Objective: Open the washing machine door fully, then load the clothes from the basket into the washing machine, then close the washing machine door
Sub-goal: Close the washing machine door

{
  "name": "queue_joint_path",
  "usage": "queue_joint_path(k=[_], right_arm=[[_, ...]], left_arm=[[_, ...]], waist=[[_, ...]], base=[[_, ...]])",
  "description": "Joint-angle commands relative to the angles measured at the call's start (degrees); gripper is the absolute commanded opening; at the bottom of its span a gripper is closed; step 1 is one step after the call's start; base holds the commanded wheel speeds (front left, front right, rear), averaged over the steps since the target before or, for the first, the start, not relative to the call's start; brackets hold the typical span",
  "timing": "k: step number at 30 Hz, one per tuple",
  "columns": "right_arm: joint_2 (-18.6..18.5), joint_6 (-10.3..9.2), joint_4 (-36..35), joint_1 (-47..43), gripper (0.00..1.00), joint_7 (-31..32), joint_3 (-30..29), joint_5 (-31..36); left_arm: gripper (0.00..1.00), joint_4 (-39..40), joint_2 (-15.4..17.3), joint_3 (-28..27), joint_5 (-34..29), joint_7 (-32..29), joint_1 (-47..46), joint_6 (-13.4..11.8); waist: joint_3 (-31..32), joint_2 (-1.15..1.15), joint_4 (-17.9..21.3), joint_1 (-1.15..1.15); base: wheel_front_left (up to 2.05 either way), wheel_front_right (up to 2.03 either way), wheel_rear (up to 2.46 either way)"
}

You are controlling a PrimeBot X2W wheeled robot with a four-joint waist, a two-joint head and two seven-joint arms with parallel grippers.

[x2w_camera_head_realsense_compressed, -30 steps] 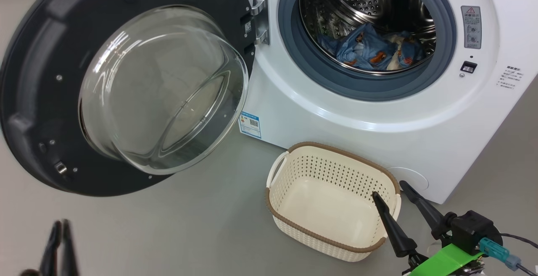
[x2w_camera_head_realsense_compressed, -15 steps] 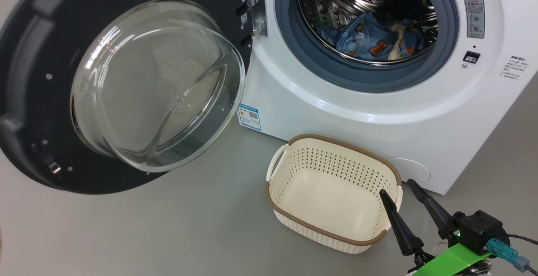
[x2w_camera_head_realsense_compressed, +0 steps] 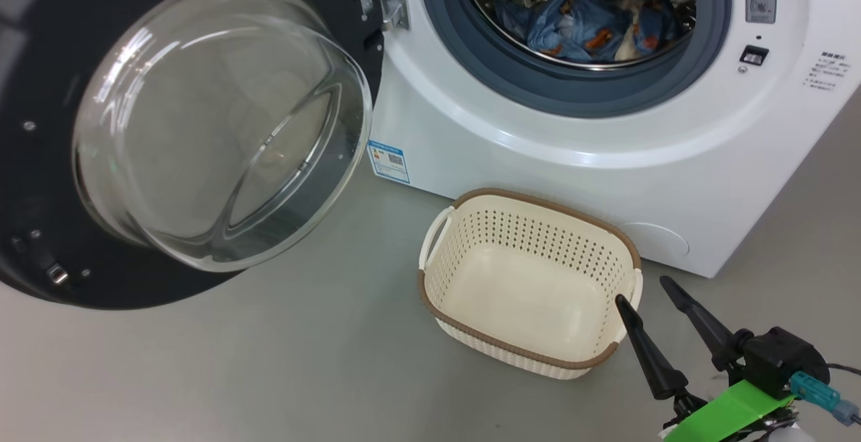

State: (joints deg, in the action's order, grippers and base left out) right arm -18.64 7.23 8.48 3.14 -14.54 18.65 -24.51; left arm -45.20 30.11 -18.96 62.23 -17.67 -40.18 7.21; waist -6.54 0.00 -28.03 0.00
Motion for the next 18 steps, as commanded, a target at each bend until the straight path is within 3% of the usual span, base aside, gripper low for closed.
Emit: queue_joint_path(k=[1, 10, 18], right_arm=[[-1.22, 0.25, -1.65, 1.73, 1.0, -0.46, 1.17, 0.07], [-3.78, 0.25, -2.21, 3.21, 1.0, -0.46, 1.66, 0.01], [-5.07, 0.25, -2.64, 3.24, 1.0, -0.46, 1.11, -0.19]], left_arm=[[0.0, 0.01, 4.39, -1.44, 1.23, -1.08, -2.54, 0.27], [0.0, -5.41, 7.08, -1.47, 8.2, -10.2, -5.24, 0.27], [0.0, -6.04, 7.06, 0.08, 11.33, -15.1, -4.92, 0.27]], waist=[[-0.88, 0.0, 0.74, 0.0], [-3.92, 0.0, 2.74, 0.0], [-4.45, 0.0, 2.96, 0.0]], base=[[0.0, 0.0, 0.0], [0.0, 0.0, 0.0], [0.0, 0.0, 0.0]])
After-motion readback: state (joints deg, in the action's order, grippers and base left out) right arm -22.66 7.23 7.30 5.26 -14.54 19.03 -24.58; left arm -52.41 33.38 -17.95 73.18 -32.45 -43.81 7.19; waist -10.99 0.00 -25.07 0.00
